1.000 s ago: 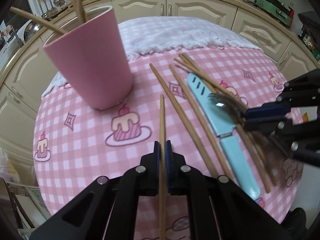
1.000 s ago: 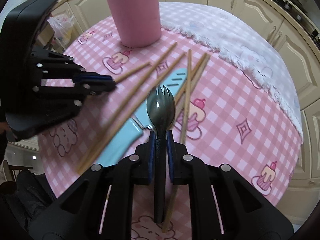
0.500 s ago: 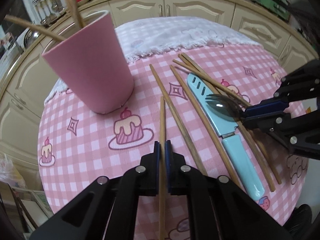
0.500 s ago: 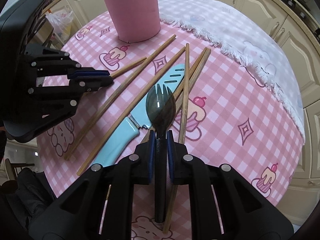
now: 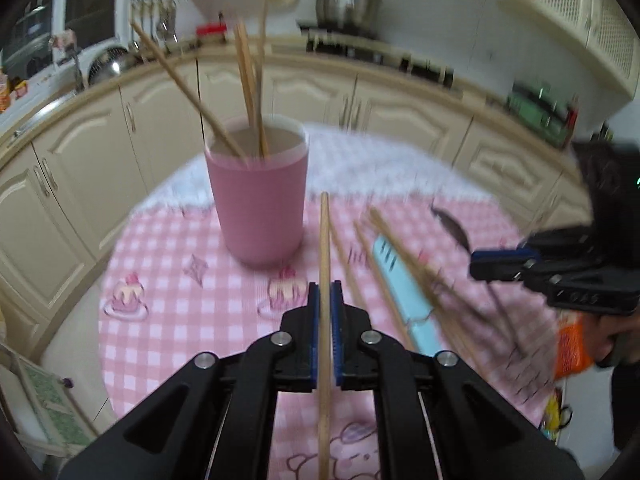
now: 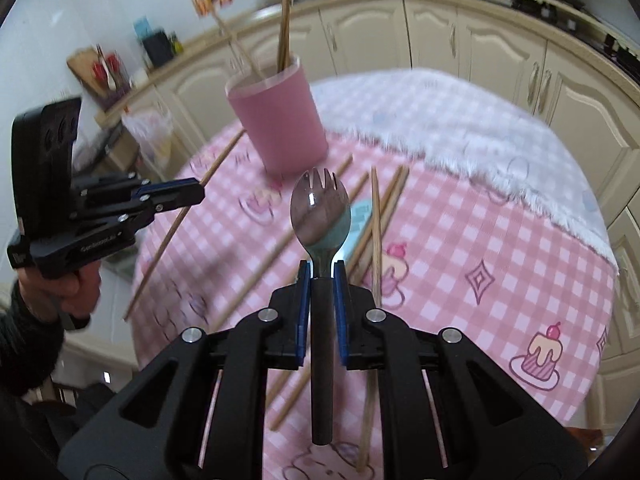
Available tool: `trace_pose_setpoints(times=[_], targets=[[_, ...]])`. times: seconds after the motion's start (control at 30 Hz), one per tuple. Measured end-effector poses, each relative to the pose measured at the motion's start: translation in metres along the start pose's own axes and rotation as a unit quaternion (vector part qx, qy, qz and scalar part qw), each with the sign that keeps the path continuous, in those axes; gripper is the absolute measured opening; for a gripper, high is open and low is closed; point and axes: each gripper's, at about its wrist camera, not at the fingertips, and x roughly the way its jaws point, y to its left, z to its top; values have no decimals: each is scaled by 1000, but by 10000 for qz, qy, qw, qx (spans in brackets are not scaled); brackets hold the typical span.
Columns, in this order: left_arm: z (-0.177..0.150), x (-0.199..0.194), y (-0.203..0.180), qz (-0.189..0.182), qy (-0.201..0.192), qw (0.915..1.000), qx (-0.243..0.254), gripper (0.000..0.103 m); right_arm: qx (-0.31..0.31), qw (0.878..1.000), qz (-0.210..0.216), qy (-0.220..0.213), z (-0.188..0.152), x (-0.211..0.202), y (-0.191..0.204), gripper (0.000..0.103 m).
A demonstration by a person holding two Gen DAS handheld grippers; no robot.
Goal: Organize utensils
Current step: 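Lift the chopstick with the left tool while the right tool lifts the spork, then lower the chopstick and spork into the pink cup and open both tools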
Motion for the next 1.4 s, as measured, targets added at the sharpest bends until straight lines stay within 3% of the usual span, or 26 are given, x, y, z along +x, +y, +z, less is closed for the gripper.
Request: trace_pose_setpoints(times=[0.13, 0.3, 0.53, 0.83, 1.03, 1.4], targets=[[18, -29, 3, -47, -817, 9965, -163, 5, 179, 9973, 188, -692, 18, -14, 8, 11], [42, -58, 12, -49, -1638, 9855, -438, 5, 248, 9882, 399, -1455, 48, -32, 20, 11], [86, -92, 23, -52, -2736, 9595, -676, 5, 367, 9679, 652, -2399, 109, -52, 33, 11], [152, -110, 32, 194, -3887, 9184, -706, 5, 195, 9450, 472, -3229, 176, -50, 48, 12], [172, -93, 35, 484, -4143, 9066, -644, 5, 116, 9438, 344, -3285, 190, -21, 50, 12], [158, -30, 58, 514, -3965, 9108, -1028, 5, 212, 9496, 263, -3115, 181, 22, 37, 12]])
